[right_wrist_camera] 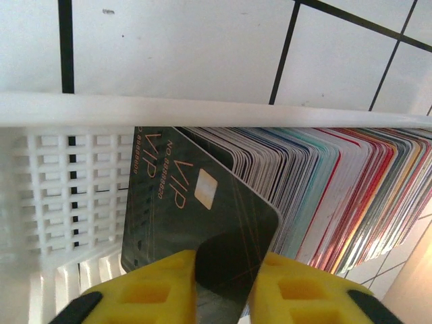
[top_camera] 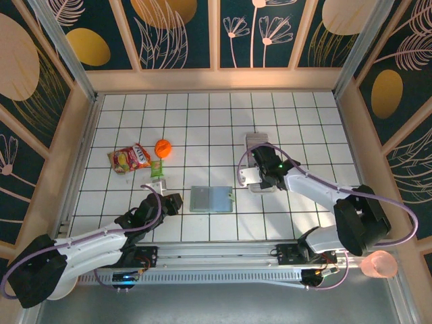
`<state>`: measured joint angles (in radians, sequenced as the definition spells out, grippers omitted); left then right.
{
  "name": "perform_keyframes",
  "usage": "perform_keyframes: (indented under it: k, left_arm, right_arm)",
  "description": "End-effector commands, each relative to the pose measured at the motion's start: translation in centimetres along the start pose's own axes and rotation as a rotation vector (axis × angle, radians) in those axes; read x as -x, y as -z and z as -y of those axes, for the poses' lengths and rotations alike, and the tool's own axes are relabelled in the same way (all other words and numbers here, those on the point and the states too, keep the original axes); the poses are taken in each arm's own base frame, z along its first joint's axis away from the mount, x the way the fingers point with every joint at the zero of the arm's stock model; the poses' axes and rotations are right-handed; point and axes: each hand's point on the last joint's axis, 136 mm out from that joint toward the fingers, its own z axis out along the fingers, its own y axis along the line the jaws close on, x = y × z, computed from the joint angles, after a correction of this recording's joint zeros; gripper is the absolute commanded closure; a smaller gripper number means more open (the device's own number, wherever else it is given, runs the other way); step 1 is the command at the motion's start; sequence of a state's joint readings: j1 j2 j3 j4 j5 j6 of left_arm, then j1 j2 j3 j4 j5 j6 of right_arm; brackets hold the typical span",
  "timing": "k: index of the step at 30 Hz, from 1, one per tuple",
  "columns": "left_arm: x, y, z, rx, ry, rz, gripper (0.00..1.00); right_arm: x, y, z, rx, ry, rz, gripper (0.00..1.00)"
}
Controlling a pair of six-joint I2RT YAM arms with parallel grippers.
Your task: Put the credit cards into the card holder
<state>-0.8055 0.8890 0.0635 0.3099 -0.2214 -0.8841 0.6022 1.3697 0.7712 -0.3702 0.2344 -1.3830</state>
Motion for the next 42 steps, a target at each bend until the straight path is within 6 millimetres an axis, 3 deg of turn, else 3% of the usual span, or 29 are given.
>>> perform_keyframes:
  k: [1, 4, 8, 14, 22, 25, 29, 33, 35, 38, 42]
  left_arm:
    - [0.0, -0.1, 0.2, -0.002, 0.009, -0.003, 0.75]
    - [0.0, -0.1, 0.3, -0.001, 0.013, -0.007, 0.75]
    - [0.0, -0.1, 0.7, -0.017, 0.025, -0.011, 0.75]
    - [0.2, -0.1, 1.1, -0.023, 0.032, -0.015, 0.76]
    - [0.4, 0.0, 1.3, -0.017, 0.035, -0.021, 0.75]
    - [0.5, 0.0, 1.5, -0.017, 0.042, -0.022, 0.75]
    - [0.7, 0.0, 2.3, -0.034, 0.059, -0.031, 0.74]
    - [0.9, -0.2, 2.9, -0.048, 0.085, -0.041, 0.72]
    - [0.8, -0.3, 3.0, -0.045, 0.091, -0.048, 0.72]
    - [0.7, -0.6, 3.6, -0.051, 0.097, -0.07, 0.72]
    - [0.3, -1.1, 4.7, -0.078, 0.1, -0.112, 0.74]
  right_arm:
    - [-0.2, 1.0, 1.7, -0.07, -0.004, -0.008, 0.79]
    - [-0.2, 1.2, 1.7, -0.071, -0.004, -0.002, 0.85]
    - [-0.1, 1.7, 1.5, -0.07, -0.007, 0.003, 0.86]
    - [1.2, 3.7, 0.5, -0.015, -0.056, 0.06, 0.93]
    - [3.9, 8.1, -0.5, 0.045, -0.186, 0.159, 1.0]
    - [5.3, 10.9, 1.2, -0.029, -0.274, 0.233, 1.0]
    - [8.1, 15.7, 4.7, -0.126, -0.526, 0.429, 1.0]
    - [9.3, 18.4, 7.6, -0.102, -1.084, 0.577, 1.0]
    - [9.8, 17.6, 7.0, 0.01, -1.325, 0.582, 1.0]
    - [11.9, 15.1, 4.4, 0.257, -1.601, 0.562, 1.0]
    - [15.2, 12.5, 0.8, 0.564, -1.821, 0.615, 1.0]
